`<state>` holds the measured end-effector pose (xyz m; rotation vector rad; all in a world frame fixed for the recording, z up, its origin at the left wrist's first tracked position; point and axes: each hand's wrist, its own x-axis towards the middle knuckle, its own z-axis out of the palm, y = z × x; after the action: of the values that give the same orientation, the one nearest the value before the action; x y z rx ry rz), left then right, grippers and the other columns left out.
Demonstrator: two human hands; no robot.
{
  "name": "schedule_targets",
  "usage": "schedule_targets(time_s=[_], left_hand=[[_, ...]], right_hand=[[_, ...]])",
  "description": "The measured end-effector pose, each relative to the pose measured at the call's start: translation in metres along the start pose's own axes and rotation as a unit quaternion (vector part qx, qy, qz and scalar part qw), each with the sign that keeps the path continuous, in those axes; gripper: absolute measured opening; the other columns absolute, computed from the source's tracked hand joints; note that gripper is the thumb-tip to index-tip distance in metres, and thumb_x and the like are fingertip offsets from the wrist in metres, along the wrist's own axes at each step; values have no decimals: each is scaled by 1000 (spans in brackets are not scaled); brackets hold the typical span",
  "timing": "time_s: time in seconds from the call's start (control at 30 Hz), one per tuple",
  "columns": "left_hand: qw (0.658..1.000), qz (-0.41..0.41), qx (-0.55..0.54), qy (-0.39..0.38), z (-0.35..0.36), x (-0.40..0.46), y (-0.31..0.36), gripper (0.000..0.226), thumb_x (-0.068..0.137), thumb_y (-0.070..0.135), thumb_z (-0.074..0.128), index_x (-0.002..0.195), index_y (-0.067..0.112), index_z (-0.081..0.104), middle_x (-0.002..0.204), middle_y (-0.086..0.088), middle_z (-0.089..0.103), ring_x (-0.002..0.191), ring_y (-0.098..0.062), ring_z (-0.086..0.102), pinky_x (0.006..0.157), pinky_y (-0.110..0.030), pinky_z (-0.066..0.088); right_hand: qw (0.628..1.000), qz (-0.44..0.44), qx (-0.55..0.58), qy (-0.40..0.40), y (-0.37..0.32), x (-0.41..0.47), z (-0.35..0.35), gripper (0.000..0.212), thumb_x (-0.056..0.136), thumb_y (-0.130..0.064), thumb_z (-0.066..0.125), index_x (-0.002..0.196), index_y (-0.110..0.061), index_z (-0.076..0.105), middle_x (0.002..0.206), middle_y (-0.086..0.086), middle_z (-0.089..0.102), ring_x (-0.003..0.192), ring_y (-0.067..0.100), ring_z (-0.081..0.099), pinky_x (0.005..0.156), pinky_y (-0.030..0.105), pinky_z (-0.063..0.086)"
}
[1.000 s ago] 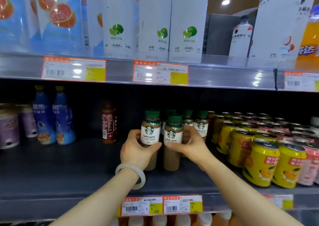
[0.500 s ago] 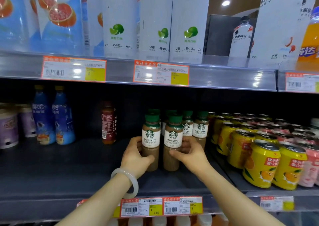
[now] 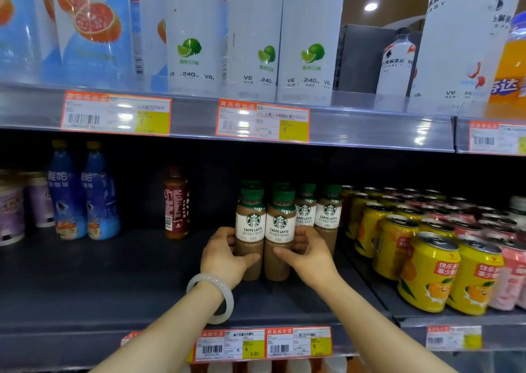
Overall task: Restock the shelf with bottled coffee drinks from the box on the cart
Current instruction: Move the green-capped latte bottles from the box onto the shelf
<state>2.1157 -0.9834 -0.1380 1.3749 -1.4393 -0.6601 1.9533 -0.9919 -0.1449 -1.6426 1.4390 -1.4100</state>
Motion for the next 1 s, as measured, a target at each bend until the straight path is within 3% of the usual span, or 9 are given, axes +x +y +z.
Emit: schedule_targets(time_s=[0.37,0.57,0.73,0.87,1.0], left_hand=[[1000,-10,0,-7,1,3,1,57,71,12,78,121,13,50,104,3,53,96,-13,51,78,-26,43],[1000,-19,20,-13,2,4,-1,61,71,13,78,124,14,48,120,-5,57,104,-19,55,83,-29,47],[997,-26,67,-8,-3,-7,0,71,71,16,78,132,12,41,128,-9,53,116,-24,53,93,-35,48],[993,-9,120,4,-14,-20,7,66,76,19,75,132,12,43,132,-9,51,120,-23,51,94,-32,46],[976,30,214,-3,-28,-41,17,59,80,26,70,131,15,44,134,-8,48,120,-23,50,96,-35,46]], right_hand=[[1000,9,6,-7,-1,0,-2,47,73,-15,78,113,-16,53,102,-1,61,100,17,59,87,29,50],[1000,24,-11,-17,-6,-2,-2,52,74,-16,78,119,-12,52,99,-2,60,100,18,58,88,31,50],[998,36,-57,-17,-9,-11,-8,60,74,-19,77,125,-10,47,110,4,55,105,19,55,91,31,48],[993,24,-112,-13,-18,-23,-15,53,77,-21,74,122,-7,49,105,3,52,94,14,52,80,24,43],[987,-31,-157,-30,-34,-41,-16,44,79,-21,72,116,-6,53,105,4,56,93,15,53,84,28,47]])
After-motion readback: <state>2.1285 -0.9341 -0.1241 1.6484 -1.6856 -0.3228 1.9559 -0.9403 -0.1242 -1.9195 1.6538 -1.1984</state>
